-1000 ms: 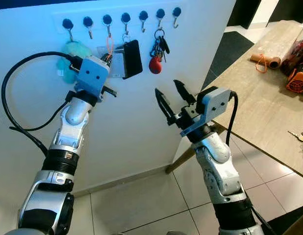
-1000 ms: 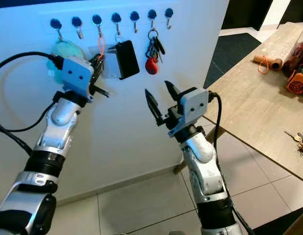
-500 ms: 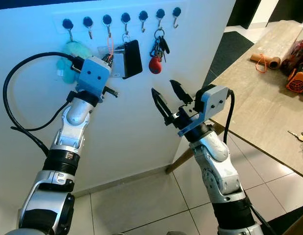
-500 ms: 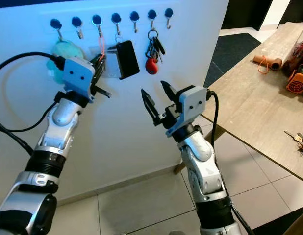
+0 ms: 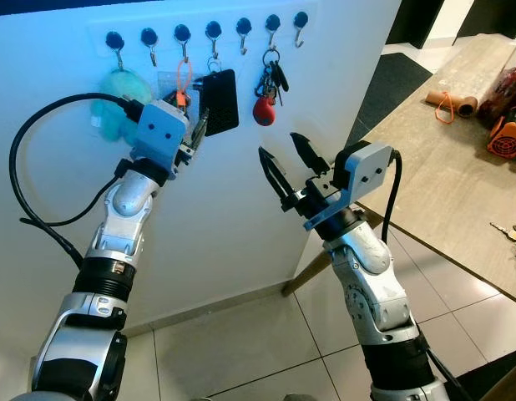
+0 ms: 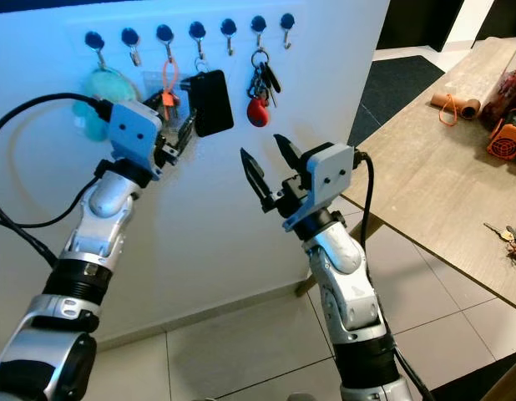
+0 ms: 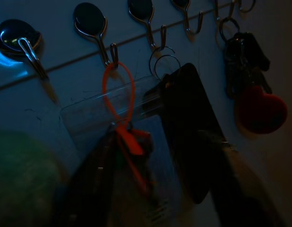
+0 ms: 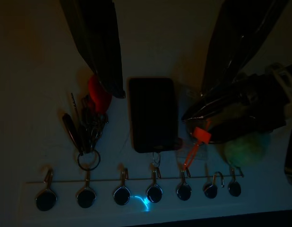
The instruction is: Hang keys on a hook
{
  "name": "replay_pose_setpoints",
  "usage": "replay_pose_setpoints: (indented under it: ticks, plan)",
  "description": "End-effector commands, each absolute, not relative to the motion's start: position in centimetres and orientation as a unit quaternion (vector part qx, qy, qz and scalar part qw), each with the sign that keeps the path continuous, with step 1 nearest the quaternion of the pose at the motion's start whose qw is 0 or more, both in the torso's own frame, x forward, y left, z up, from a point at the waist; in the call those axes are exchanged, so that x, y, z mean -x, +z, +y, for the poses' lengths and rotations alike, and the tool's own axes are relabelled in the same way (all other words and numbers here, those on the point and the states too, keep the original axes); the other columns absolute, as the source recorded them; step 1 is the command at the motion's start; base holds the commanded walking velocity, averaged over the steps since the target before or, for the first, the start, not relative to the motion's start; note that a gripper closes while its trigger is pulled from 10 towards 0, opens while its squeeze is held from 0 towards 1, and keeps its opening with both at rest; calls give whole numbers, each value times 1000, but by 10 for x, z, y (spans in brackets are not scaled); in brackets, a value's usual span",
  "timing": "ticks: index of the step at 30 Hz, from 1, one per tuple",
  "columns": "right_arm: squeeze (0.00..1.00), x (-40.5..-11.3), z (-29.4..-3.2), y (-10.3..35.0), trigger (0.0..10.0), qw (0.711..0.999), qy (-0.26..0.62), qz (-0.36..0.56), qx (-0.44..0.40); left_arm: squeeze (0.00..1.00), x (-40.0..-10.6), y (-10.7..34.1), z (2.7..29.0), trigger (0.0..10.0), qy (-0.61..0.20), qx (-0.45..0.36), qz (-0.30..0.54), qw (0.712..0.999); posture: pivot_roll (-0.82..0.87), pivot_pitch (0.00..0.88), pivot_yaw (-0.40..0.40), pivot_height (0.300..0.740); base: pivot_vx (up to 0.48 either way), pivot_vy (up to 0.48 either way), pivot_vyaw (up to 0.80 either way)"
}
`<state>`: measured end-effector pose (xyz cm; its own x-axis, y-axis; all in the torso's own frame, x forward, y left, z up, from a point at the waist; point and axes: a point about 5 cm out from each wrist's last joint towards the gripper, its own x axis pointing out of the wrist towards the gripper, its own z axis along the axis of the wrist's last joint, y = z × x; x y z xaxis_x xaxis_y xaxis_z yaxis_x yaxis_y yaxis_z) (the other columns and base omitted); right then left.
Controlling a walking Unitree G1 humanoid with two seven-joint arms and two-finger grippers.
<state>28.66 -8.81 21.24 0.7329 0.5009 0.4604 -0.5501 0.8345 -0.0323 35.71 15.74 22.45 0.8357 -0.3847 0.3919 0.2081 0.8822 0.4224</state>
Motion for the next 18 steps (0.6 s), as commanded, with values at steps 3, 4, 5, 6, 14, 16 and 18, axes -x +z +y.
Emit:
replay_pose_setpoints:
  ticks: [3,4,5,6,14,16,18]
  plan:
    - [0,-285,-89,212,10000,930,280,-235,-46,129,-354,216,157,10000,-180,-145,-228,946,30,79,-7,740,0,0,0]
    - [0,-285,-89,211,10000,930,280,-233,-43,0,-352,216,157,10000,-189,-132,-230,945,32,83,-5,740,0,0,0]
    - [0,-285,-89,210,10000,931,280,-232,-41,0,-351,216,156,10000,-195,-124,-232,945,32,83,-5,740,0,0,0]
    - [0,-284,-90,208,10000,932,279,-229,-41,0,-348,214,156,10000,-207,-111,-230,944,32,85,-2,740,0,0,0]
    - [0,-278,-93,187,10000,942,271,-196,-35,0,-332,186,166,10000,-240,-106,-194,945,37,92,12,740,0,0,0]
    - [0,-278,-93,185,10000,942,271,-193,-35,0,-330,184,167,10000,-242,-105,-190,946,38,92,14,740,0,0,0]
    - [0,-277,-94,177,10000,946,268,-180,-34,0,-324,174,172,10000,-248,-99,-175,948,39,92,15,740,0,0,0]
